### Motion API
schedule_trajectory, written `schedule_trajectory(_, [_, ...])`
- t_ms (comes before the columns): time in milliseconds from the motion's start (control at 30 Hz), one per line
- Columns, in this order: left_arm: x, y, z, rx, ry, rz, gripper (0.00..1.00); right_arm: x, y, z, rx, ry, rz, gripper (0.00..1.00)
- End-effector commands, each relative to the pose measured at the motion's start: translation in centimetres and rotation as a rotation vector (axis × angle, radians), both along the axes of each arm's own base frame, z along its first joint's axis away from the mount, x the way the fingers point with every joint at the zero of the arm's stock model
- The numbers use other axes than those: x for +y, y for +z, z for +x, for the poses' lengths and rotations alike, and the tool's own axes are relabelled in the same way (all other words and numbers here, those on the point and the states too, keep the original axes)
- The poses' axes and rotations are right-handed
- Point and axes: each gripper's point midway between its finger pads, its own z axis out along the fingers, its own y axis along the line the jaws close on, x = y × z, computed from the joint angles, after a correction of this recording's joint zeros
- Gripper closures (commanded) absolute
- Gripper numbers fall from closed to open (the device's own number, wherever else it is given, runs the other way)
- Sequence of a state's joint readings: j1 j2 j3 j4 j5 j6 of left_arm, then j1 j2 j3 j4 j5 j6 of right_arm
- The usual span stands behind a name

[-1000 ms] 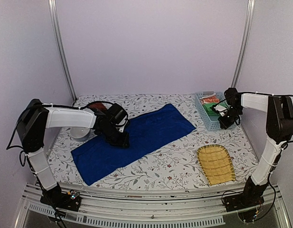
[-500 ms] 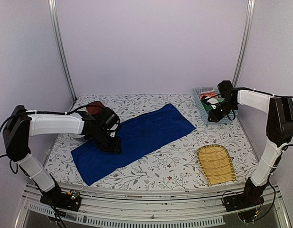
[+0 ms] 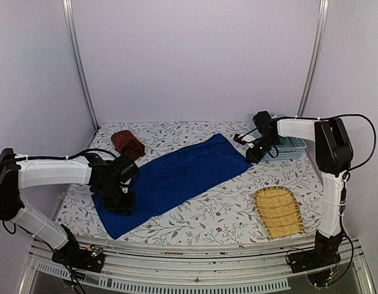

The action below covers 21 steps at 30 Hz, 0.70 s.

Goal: Roll the towels
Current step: Adjust the towel at the center of the board.

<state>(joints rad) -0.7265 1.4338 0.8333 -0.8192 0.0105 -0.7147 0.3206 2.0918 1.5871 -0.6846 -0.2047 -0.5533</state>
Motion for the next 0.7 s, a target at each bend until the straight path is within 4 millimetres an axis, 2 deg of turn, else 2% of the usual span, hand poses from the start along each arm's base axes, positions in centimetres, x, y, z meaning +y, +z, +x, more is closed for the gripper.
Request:
schedule_trajectory(0, [1.6,-1.0,-2.8,0.092,0.020,0.057,0.92,-1.1,-2.2,1.2,0.007,-0.026,-0.077,0.90])
schedule_trajectory(133, [3.0,-2.7,-5.1,0.178,0.029,0.090,0.92,-2.7,-4.4,-0.5,0.038,-0.010,-0.159,0.90])
schedule_trajectory(300, [3.8,-3.7,-6.6,0.233,0.012,0.113,0.89,-5.4,-6.4,-4.3,0.096,0.010,-0.257,0.90])
schedule_trajectory(567, [3.9,-3.6,-6.6,0.251,-0.040,0.133,0.89,-9.8,-6.1,-10.2,0.159,-0.033,-0.313,0.91])
schedule_trajectory(667, [3.0,-3.3,-6.2,0.244,-0.072,0.105,0.88,-11.4,-5.7,-11.8,0.173,-0.064,-0.318,0.90])
